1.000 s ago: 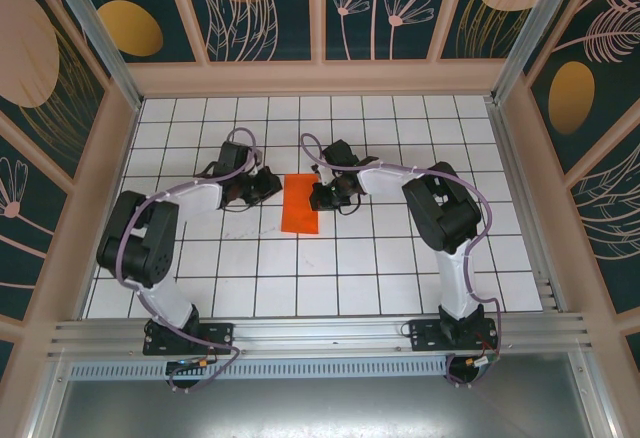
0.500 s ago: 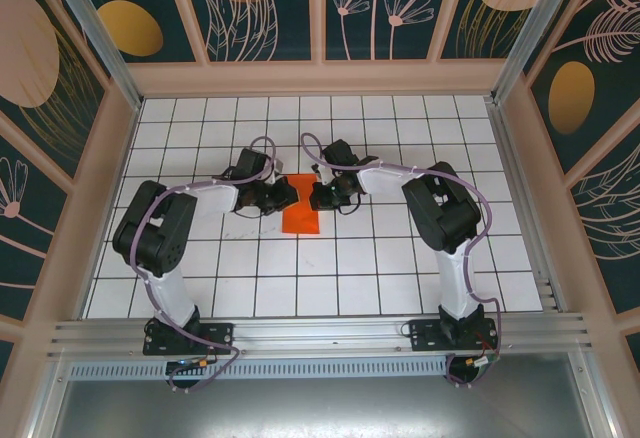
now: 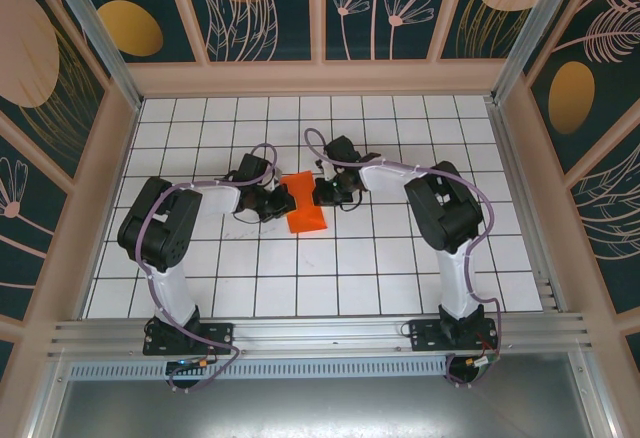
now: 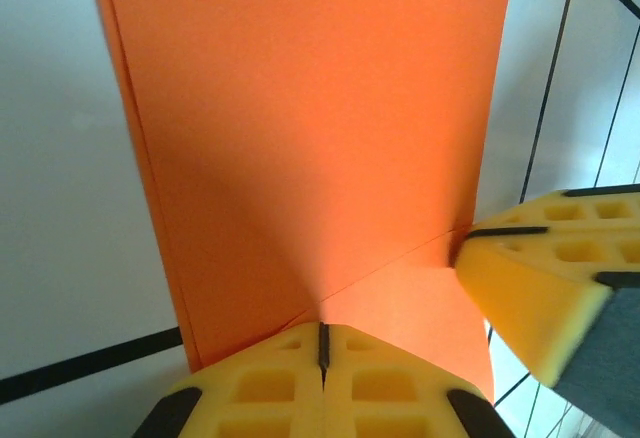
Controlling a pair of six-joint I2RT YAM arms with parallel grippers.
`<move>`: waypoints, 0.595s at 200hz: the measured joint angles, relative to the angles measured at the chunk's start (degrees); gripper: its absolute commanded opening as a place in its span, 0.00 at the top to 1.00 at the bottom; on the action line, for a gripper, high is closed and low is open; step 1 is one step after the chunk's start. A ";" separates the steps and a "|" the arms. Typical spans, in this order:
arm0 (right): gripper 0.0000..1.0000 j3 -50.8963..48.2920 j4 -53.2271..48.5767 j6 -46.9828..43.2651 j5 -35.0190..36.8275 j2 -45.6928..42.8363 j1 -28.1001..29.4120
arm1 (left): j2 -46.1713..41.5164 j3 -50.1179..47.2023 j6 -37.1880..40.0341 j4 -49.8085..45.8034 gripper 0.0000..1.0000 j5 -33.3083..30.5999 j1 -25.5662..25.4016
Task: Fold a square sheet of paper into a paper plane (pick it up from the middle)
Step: Fold the triangle a second time at the center of the table.
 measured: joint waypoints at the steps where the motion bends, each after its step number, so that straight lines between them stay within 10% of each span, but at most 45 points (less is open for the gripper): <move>1: 0.99 0.00 -0.04 0.11 0.00 -0.11 0.02 | 0.00 0.00 0.00 0.00 0.99 0.00 0.00; 119: 1.00 -2.23 -0.04 9.25 0.96 -3.45 5.73 | 0.00 -0.42 -0.07 0.70 1.00 -0.26 -0.02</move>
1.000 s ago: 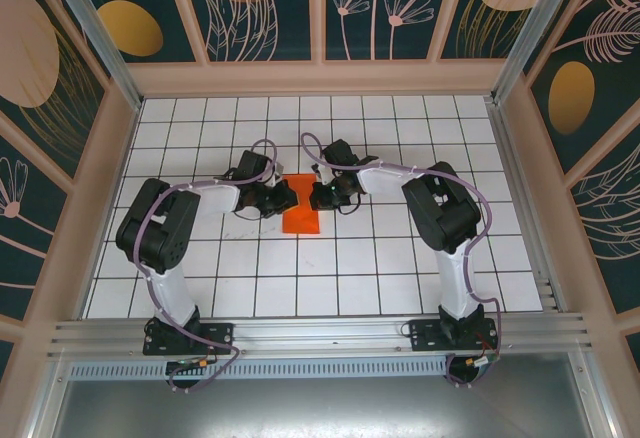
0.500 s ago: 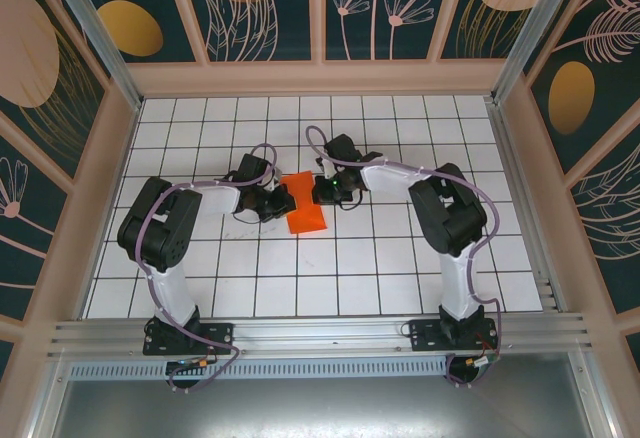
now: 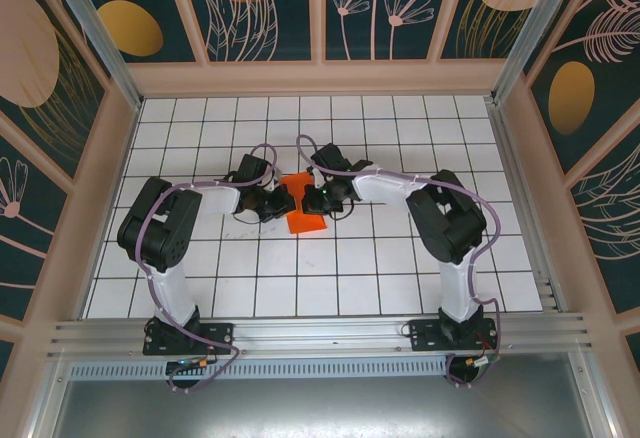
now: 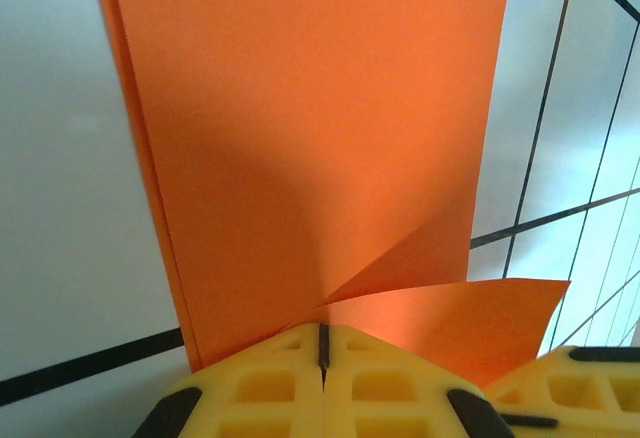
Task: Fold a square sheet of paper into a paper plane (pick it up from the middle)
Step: Fold the triangle a second time at the center of the table.
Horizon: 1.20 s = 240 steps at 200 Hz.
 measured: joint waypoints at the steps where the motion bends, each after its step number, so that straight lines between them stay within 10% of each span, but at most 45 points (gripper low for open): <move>1: 1.00 0.02 0.00 0.00 0.00 0.04 0.00 | 0.00 0.00 0.00 0.00 1.00 0.00 0.00; 240: 1.00 -9.79 3.76 -5.03 -6.16 -2.32 -3.87 | -0.39 -1.46 -0.63 1.95 1.00 -1.25 -0.07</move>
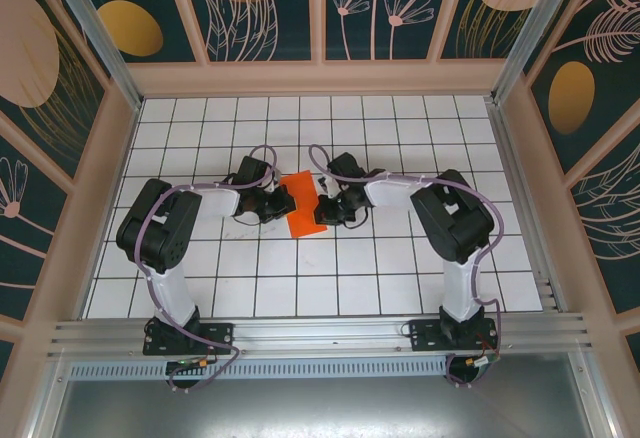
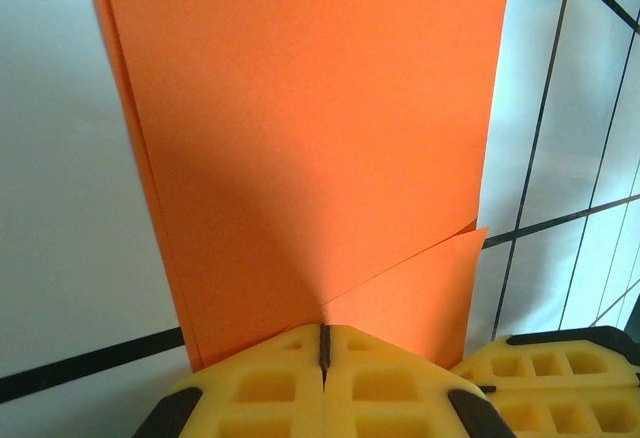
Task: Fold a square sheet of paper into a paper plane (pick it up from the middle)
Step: Fold the triangle a second time at the center of the table.
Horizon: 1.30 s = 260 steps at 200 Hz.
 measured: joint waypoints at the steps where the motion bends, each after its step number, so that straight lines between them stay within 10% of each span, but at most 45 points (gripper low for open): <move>1: 1.00 -0.07 0.00 0.00 0.02 -0.04 -0.02 | 0.02 0.00 0.00 0.00 1.00 0.00 0.00; 125: 1.00 -4.48 -0.83 1.60 -3.10 -7.41 -2.51 | 0.00 -0.04 0.22 0.26 1.00 0.04 0.02; 260: 1.00 4.50 3.85 5.38 -1.27 4.42 0.31 | 0.00 -0.15 0.22 0.39 1.00 0.02 0.02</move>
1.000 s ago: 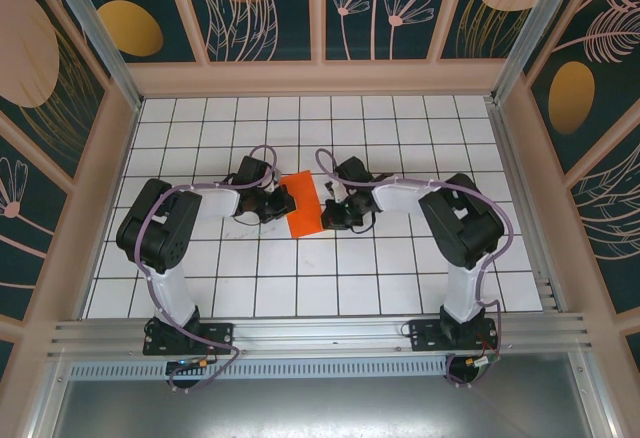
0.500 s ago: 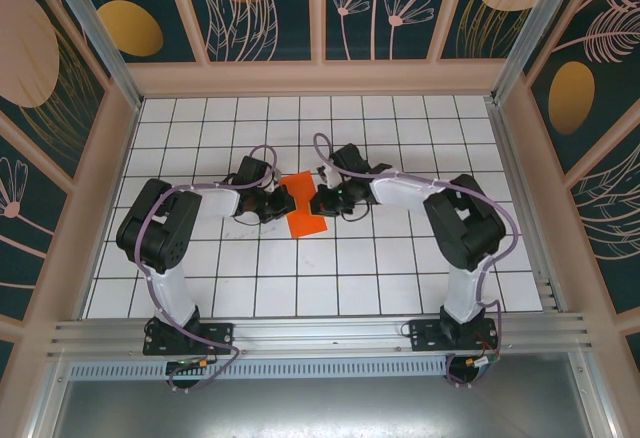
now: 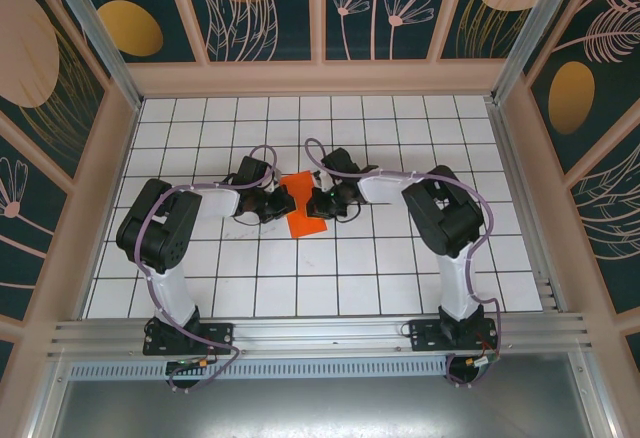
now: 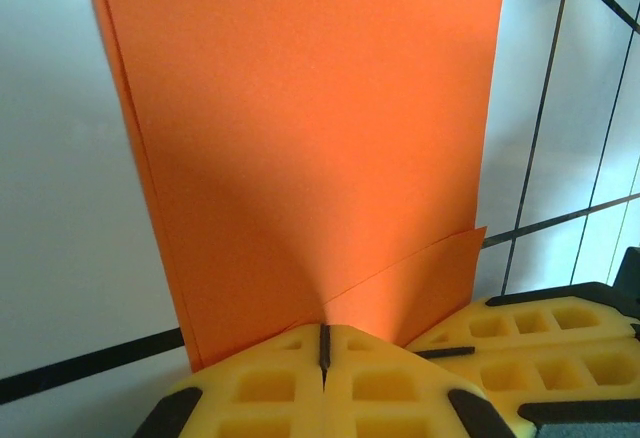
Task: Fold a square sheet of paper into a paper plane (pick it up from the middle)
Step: Fold the triangle a second time at the center of the table, then turn over the paper at the center of the table.
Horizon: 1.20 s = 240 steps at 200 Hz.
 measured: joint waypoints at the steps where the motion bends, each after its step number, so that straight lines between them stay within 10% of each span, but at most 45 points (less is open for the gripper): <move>1: 1.00 -0.20 0.09 -0.02 0.00 -0.13 -0.02 | 0.00 0.00 0.00 0.00 1.00 0.00 0.00; 68: 1.00 -13.31 -2.54 -3.52 0.39 -11.43 -2.38 | -0.07 0.02 0.00 0.22 1.00 0.22 0.00; 140: 0.54 -15.37 12.28 3.72 2.16 -19.82 -6.32 | -2.82 4.31 -2.01 -0.46 0.37 0.02 -0.22; 205: 0.57 -15.28 20.55 3.28 1.29 -13.35 -6.29 | -12.72 2.58 -4.24 1.07 0.02 -5.64 1.33; 240: 0.61 -15.30 22.62 1.42 1.36 -11.19 -6.29 | -15.13 -4.68 -5.68 3.32 0.01 -6.29 2.16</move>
